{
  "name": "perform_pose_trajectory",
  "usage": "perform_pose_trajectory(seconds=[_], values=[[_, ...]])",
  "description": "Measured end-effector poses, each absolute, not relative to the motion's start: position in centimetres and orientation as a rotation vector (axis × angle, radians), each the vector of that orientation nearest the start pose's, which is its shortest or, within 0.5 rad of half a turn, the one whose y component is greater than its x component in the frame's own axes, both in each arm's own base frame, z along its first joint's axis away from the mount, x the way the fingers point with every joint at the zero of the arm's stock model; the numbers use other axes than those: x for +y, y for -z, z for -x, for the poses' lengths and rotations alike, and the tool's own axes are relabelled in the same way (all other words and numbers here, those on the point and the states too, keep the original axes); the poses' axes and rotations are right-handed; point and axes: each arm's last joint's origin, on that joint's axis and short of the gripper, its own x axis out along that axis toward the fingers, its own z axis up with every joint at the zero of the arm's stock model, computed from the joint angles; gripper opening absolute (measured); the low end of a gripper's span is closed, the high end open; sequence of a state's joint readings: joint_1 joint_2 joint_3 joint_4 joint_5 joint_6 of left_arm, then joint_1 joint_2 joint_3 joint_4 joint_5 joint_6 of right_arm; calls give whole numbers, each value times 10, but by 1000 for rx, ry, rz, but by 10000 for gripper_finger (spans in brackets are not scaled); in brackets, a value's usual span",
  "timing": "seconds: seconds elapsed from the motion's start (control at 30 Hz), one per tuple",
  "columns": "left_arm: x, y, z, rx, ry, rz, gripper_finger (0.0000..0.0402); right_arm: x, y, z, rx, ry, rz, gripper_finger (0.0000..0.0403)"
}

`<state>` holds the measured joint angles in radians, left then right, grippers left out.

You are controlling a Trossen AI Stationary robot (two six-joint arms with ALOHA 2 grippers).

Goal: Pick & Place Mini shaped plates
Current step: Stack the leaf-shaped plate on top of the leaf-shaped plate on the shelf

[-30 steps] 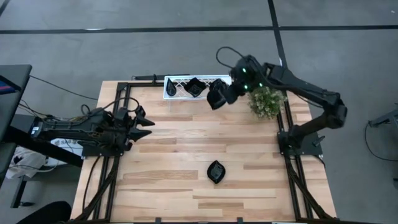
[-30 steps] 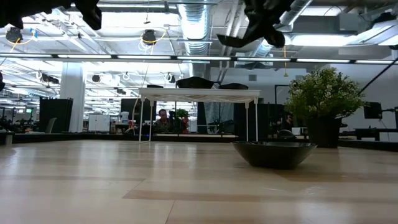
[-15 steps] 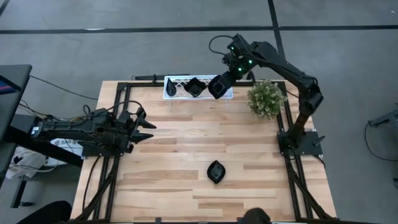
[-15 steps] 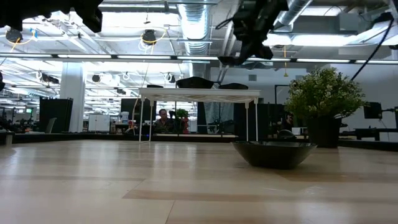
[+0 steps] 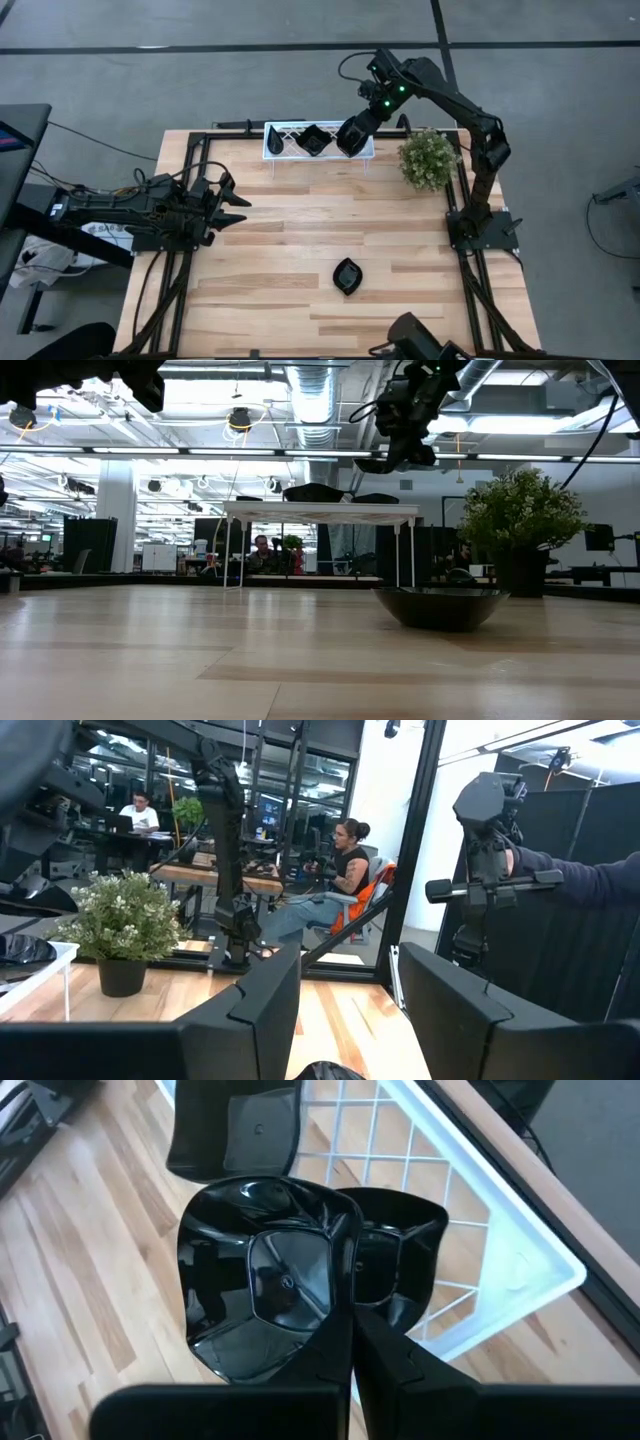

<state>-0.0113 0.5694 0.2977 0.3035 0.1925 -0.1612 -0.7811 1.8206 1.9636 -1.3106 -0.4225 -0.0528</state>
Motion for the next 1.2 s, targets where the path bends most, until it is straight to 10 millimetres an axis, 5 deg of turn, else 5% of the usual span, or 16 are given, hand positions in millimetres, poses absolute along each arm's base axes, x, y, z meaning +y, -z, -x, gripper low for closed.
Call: perform_pose_trajectory(seconds=[0.8,1.2], values=[[-7,-241,-146,-16,206,158,173,-245,-366,-261,974,303,-589,0],[-7,-241,-146,-13,206,188,173,-256,-338,-280,1031,303,-637,0]])
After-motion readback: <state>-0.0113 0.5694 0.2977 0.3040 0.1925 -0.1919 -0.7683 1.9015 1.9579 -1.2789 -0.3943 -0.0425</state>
